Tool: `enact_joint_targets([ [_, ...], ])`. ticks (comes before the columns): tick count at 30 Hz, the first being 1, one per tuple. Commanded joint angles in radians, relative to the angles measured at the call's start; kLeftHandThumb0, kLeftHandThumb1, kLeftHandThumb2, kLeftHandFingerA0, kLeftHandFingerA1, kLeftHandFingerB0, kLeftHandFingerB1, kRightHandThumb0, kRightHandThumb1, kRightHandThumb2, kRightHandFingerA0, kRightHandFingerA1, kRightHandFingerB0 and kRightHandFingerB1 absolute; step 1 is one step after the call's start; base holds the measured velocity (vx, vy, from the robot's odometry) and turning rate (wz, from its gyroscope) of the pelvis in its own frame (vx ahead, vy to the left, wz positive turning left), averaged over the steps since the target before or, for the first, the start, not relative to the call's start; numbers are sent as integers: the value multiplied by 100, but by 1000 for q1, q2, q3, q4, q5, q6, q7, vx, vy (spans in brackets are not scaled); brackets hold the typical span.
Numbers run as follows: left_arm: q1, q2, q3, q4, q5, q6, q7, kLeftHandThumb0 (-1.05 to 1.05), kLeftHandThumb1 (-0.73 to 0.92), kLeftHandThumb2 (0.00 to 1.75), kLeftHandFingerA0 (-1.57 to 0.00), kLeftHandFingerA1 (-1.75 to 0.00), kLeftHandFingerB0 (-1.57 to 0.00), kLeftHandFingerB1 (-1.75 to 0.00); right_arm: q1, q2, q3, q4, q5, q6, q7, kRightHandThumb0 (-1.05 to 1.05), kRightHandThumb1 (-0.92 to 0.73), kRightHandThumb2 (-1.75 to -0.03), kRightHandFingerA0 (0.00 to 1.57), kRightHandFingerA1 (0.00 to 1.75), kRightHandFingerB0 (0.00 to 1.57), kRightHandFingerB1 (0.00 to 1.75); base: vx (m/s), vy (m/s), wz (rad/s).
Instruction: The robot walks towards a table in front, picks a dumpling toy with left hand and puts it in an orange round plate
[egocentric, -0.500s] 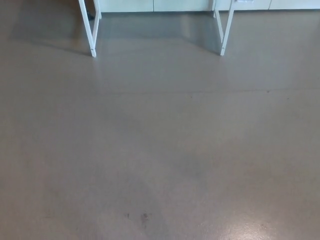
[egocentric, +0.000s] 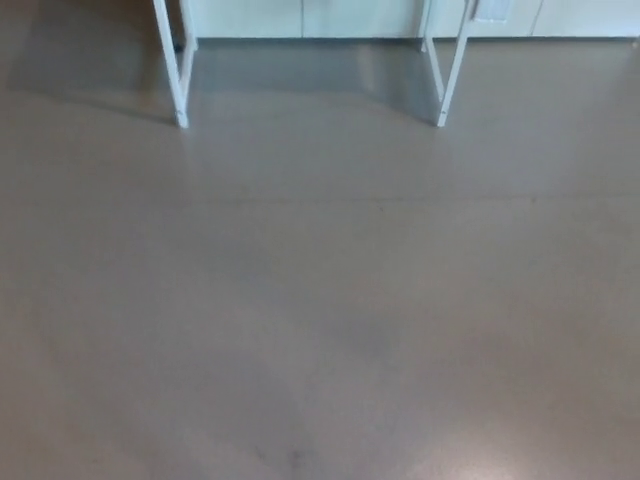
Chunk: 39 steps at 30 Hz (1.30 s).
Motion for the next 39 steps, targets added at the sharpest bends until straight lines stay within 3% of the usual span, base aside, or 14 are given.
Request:
enact_joint_targets([
  [1, -1, 26, -12, -6, 20, -26, 17, -29, 57, 57, -60, -51, -37, -37, -8, -10, 1, 22, 1, -13, 0, -26, -61, -58, 73, 47, 48, 37, 263, 292, 4],
  [3, -1, 24, -12, -4, 19, -26, 23, -26, 57, 57, -65, -60, -39, -37, -7, -8, 0, 16, 4, -12, -2, -36, -52, -72, 68, 56, 43, 46, 258, 170, 2],
  [4, -4, 23, -11, -5, 17, -26, 27, -25, 56, 57, -66, -63, -40, -37, -14, -8, 1, 16, 3, -11, -3, -25, -61, -58, 72, 47, 48, 37, 263, 80, 4],
  [6, -7, 22, -10, -5, 15, -24, 29, -24, 56, 57, -67, -66, -39, -37, -18, -7, 2, 17, 2, -11, -3, -25, -62, -58, 72, 46, 48, 37, 251, 19, 4],
  [12, -10, 26, -30, 0, 34, -20, 34, -29, 55, 56, -64, -60, -39, -36, -21, -10, 15, 17, -4, -6, 1, -36, -52, -73, 69, 57, 42, 45, 270, -105, 14],
  [18, -6, 25, -31, 1, 29, -18, 34, -28, 55, 57, -64, -55, -39, -37, -20, -11, 35, 11, -12, -11, 3, -26, -62, -58, 73, 48, 47, 37, 361, -291, 36],
  [19, -7, 25, -35, 1, 33, -17, 35, -29, 56, 57, -61, -53, -38, -37, -20, -12, 38, 12, -14, -10, 3, -34, -52, -73, 67, 57, 43, 46, 304, -99, 1],
  [23, -10, 26, -53, 4, 52, -8, 54, -30, 56, 57, -64, -62, -40, -37, -8, -17, 47, -25, -9, -3, 16, -35, -54, -74, 65, 57, 42, 46, 326, -35, -4],
  [24, -11, 25, -52, 4, 47, -5, 50, -30, 56, 57, -65, -75, -39, -37, -6, -17, 46, -26, -6, -5, 18, -35, -53, -73, 65, 57, 42, 46, 308, 66, -22],
  [27, -8, 26, -53, 2, 46, -15, 51, -29, 56, 57, -69, -63, -40, -37, -10, -17, 52, -6, -13, -14, 11, -36, -54, -74, 67, 58, 42, 47, 342, 134, -23],
  [30, -13, 25, -51, 4, 42, -10, 46, -27, 55, 56, -67, -80, -39, -37, -10, -17, 53, -8, -10, -12, 13, -36, -53, -74, 68, 58, 43, 47, 488, 214, 8],
  [33, -16, 23, -48, 7, 42, -5, 44, -26, 56, 56, -67, -73, -39, -37, -8, -18, 56, -17, -8, -12, 17, -26, -63, -59, 73, 50, 48, 38, 448, 228, -40],
  [34, -12, 23, -48, 6, 42, -7, 45, -25, 55, 56, -65, -69, -39, -37, -3, -18, 57, -20, -8, -11, 19, -35, -53, -75, 68, 59, 41, 47, 407, 154, 6],
  [39, -5, 25, -44, 7, 39, -15, 36, -29, 57, 57, -64, -67, -38, -36, 1, -19, 60, -24, -6, -6, 26, -35, -53, -74, 67, 58, 42, 46, 392, 86, 7],
])
